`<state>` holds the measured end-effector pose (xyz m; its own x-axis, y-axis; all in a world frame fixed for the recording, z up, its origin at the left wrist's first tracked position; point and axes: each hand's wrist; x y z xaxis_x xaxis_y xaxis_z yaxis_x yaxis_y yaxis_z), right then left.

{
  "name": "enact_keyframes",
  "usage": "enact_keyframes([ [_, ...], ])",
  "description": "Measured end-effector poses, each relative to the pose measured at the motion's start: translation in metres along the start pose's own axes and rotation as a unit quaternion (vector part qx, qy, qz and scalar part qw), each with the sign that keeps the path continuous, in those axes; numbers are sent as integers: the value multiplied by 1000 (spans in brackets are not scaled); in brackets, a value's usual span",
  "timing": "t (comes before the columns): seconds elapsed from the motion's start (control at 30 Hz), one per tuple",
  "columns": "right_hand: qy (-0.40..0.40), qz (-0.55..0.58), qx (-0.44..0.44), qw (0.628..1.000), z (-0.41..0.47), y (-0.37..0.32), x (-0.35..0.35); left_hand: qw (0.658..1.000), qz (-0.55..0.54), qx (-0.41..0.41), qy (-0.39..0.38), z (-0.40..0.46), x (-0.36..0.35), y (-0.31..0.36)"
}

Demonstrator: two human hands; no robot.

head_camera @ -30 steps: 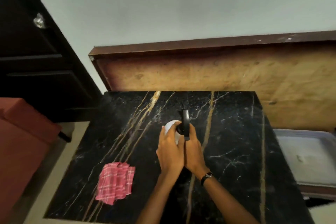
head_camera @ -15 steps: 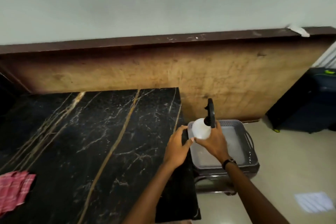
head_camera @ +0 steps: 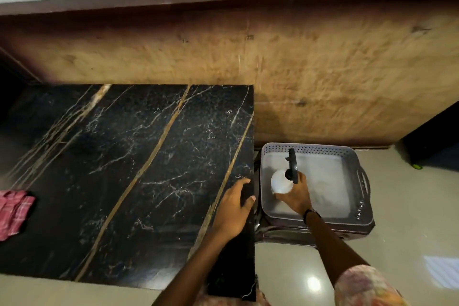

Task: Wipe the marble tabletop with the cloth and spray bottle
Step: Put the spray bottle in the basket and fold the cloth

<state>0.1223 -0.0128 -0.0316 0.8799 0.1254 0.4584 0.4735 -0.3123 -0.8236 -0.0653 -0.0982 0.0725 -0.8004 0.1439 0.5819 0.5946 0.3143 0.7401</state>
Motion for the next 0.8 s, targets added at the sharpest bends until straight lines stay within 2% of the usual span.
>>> enact_keyframes([
  [0.23, 1, 64, -45, 997, 7, 19, -19, 999, -12, 20, 29, -5, 3, -18],
  [0.37, -28, 20, -35, 999, 5, 11, -11, 999, -26, 20, 25, -8, 12, -27],
  [0.43, 12, -30, -27, 999, -4, 2, -5, 999, -42, 25, 25, -10, 20, -28],
  [0.53, 156, -108, -36, 981, -36, -21, 2, 997, -73, 21, 32, -17, 43, -30],
  [0.67, 334, -105, 28, 936, -86, -72, -13, 991, -116, 18, 67, -32, 93, -47],
  [0.73, 338, -60, 82, 935, -110, -110, -40, 985, -138, 23, 99, -44, 127, -63],
  [0.8, 263, -36, 159, 951, -131, -152, -87, 975, -164, 43, 141, -59, 167, -90],
])
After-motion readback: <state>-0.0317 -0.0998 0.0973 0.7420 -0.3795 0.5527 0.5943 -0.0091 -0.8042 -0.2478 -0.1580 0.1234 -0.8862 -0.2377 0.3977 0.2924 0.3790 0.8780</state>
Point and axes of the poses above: each hand's wrist, its own z-axis towards the middle knuckle, its own x-axis out of the back of the hand, y = z × x, and after that the axes turned 5 degrees about z, right-handed
